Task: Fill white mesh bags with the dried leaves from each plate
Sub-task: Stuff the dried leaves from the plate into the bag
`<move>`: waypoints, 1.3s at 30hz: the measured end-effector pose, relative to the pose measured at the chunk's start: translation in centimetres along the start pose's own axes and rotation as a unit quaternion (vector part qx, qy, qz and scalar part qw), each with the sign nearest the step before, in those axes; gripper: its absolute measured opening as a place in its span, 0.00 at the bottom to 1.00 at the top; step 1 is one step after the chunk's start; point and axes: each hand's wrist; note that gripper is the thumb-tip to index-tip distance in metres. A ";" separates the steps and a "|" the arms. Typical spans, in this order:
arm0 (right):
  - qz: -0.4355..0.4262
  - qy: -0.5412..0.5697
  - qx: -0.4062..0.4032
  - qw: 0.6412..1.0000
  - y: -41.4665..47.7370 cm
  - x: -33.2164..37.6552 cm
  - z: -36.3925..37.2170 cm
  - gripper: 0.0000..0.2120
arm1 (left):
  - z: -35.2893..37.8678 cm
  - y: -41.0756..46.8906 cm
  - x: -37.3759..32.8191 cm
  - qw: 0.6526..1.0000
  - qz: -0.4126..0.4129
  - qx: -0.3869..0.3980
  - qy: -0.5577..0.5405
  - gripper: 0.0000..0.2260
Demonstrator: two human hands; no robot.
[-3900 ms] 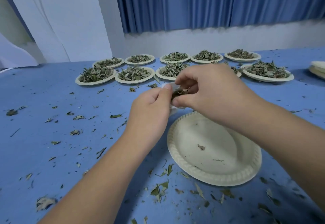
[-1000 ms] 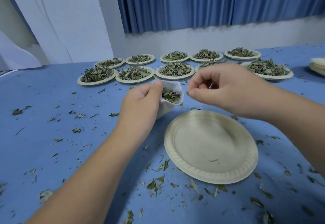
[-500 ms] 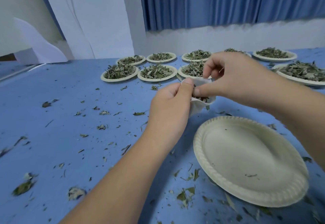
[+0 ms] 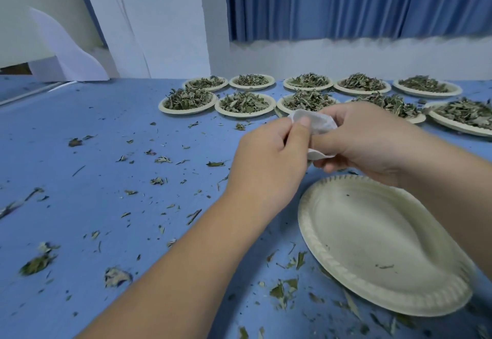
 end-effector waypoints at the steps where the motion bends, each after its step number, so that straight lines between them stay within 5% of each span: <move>1: -0.009 -0.038 -0.019 0.999 -0.1 0.0 0.2 0.03 | 0.0 -0.1 -0.1 1.000 0.012 -0.003 0.016 0.19; 6: -0.003 -0.100 -0.049 0.994 0.0 -0.7 0.8 0.02 | 0.4 -0.6 -0.3 0.999 0.019 0.002 0.033 0.21; 13: 0.050 0.127 0.086 0.987 0.1 0.6 -1.6 0.12 | -0.8 -0.1 -0.7 0.997 -0.053 -0.015 -0.054 0.25; 17: 0.024 0.084 0.054 0.995 0.0 0.4 -0.8 0.10 | -0.5 -0.3 -0.8 0.999 -0.026 -0.011 -0.037 0.21; 22: 0.002 0.009 -0.004 1.000 0.0 0.3 -0.4 0.20 | -0.3 -0.8 -1.0 1.000 0.025 -0.008 0.013 0.20; 30: 0.022 -0.125 -0.082 0.988 0.4 -0.8 1.2 0.08 | 0.2 -1.6 -1.8 0.999 0.021 0.033 -0.027 0.19; 39: 0.064 -0.002 0.083 0.995 0.0 1.1 -1.3 0.14 | -0.5 -0.8 -1.0 0.999 0.012 -0.014 0.037 0.20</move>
Point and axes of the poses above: each hand's wrist, its own y-axis towards the middle knuckle, its own z-axis out of the palm, x = y × z, and after that the axes turned 9 degrees about -z, right-handed
